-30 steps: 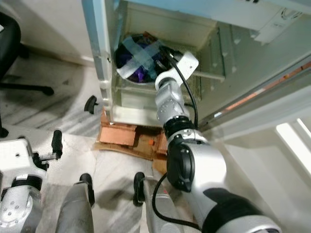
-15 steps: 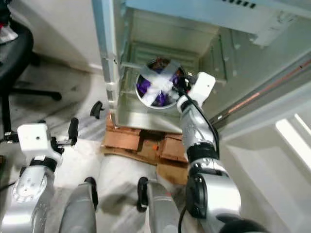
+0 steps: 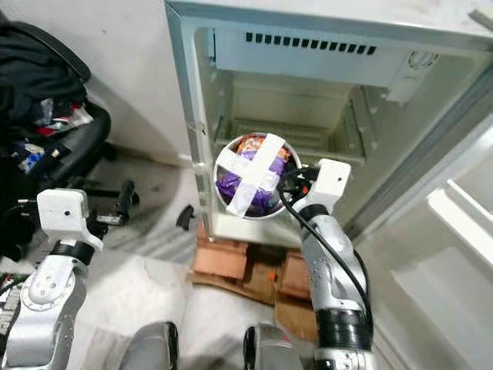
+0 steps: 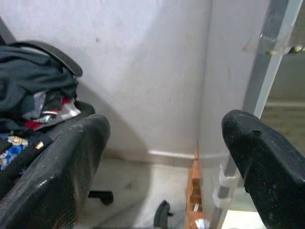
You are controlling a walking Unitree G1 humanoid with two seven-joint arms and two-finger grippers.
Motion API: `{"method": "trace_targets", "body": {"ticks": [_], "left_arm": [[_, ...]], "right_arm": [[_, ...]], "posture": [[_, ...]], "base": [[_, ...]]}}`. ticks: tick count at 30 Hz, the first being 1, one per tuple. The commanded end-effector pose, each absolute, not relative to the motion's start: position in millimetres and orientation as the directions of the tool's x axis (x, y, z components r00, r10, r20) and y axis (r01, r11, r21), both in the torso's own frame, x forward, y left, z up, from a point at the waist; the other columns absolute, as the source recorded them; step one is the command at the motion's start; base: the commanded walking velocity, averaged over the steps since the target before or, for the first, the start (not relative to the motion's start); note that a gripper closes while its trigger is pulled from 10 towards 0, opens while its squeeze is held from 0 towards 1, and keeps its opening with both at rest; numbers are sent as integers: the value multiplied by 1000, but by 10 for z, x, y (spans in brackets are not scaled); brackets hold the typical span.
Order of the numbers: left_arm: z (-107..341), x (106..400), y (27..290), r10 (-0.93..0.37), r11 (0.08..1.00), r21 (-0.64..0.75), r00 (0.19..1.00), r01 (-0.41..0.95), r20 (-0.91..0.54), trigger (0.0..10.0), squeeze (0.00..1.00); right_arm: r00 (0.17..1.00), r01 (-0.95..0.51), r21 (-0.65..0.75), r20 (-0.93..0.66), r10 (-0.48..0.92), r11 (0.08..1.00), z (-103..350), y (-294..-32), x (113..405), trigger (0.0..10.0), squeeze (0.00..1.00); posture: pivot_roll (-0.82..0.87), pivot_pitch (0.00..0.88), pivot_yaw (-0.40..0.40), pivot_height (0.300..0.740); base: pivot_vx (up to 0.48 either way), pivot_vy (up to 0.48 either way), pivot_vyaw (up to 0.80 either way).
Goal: Restocking fridge
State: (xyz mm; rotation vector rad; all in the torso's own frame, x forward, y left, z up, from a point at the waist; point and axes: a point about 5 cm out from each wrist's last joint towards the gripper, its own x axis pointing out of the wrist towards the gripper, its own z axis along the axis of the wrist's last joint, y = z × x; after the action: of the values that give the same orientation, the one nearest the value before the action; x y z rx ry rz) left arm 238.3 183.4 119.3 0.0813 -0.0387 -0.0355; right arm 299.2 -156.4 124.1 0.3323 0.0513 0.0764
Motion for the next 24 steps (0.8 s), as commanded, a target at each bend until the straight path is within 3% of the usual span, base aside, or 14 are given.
{"method": "trace_targets", "body": {"ticks": [1, 8, 24], "left_arm": [[1173, 2399, 1818, -55, 995, 79, 998, 52, 39, 10000, 0], [1207, 2390, 1777, -78, 995, 63, 995, 73, 69, 10000, 0], [1156, 2352, 1717, -90, 995, 46, 993, 87, 71, 10000, 0]], "right_arm": [[1000, -3, 332, -14, 9, 943, 1313, -1647, 2945, 10000, 0], [993, 118, 345, -31, -115, 931, 1309, -1711, 2818, 10000, 0], [989, 144, 327, -73, -127, 934, 1280, -1767, 2791, 10000, 0]], "posture": [[67, 18, -27, 740], [64, 26, -36, 740], [46, 45, -58, 740]], "base": [[0, 0, 0], [315, 0, 0], [384, 0, 0]]}}
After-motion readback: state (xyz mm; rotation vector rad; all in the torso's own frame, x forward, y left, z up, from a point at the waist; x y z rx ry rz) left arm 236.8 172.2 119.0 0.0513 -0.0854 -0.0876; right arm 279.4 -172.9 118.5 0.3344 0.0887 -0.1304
